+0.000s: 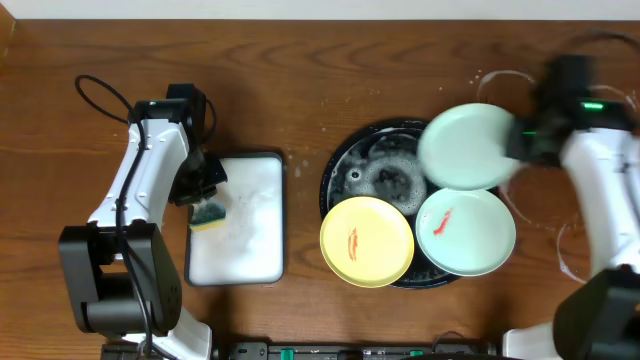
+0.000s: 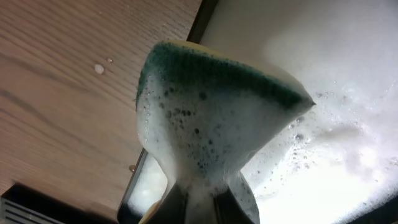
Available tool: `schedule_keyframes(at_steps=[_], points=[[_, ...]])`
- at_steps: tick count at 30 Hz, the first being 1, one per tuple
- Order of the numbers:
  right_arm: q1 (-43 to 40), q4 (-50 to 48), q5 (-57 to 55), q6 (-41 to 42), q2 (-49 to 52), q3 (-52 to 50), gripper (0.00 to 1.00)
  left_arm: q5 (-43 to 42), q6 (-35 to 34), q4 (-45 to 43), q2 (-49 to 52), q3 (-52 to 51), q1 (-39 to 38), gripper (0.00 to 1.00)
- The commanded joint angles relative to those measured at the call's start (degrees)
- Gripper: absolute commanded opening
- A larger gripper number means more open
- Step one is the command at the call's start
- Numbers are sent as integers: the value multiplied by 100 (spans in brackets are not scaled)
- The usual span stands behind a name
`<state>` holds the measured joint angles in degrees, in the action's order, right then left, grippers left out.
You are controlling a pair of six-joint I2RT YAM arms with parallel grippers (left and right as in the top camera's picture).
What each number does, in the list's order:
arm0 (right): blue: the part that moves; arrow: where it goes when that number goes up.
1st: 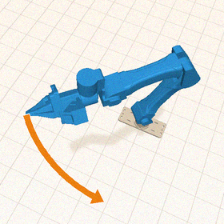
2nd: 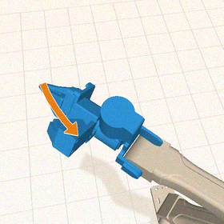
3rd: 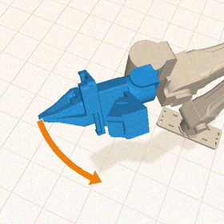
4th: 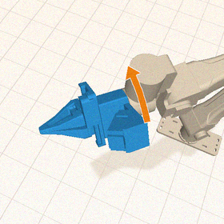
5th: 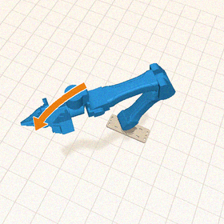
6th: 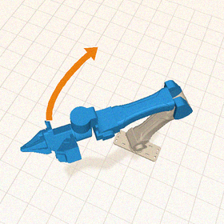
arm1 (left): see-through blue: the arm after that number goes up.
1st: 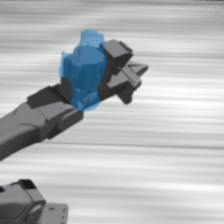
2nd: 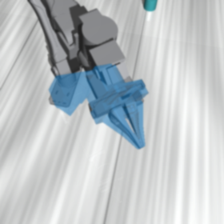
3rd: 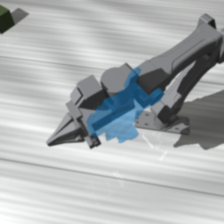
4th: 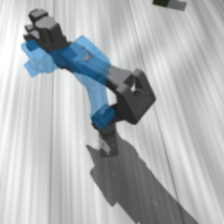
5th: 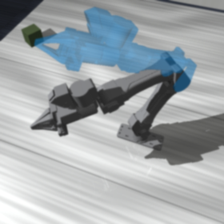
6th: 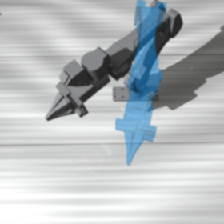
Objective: Clean dirty plates on tray and stack at the side
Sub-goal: 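Carry the green plate right and set it on the table with the right gripper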
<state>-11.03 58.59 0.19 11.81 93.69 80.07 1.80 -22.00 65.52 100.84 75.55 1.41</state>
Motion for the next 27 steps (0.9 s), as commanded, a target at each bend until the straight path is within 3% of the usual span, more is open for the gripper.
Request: schedule_keyframes(at_steps=[1, 9, 14, 15, 17, 19, 27], points=[[-1241, 33, 1399, 98, 35, -50, 1, 26, 98, 15, -11, 7, 17, 8], [-3161, -391, 1071, 496, 726, -428, 1, 26, 98, 35, -11, 7, 17, 8], [-3576, -839, 1082, 509, 1139, -807, 1, 26, 98, 35, -13, 7, 17, 8], [-3604, -879, 1075, 496, 1158, -866, 6, 26, 98, 37, -11, 7, 17, 8], [-3622, -918, 1132, 490, 1152, -909, 43, 26, 98, 37, -11, 7, 17, 8], [-3582, -953, 1384, 485, 1067, -894, 59, 26, 98, 35, -13, 7, 17, 8], [-2911, -533, 2439, -120, -114, -894, 64, 26, 98, 35, -11, 7, 17, 8]])
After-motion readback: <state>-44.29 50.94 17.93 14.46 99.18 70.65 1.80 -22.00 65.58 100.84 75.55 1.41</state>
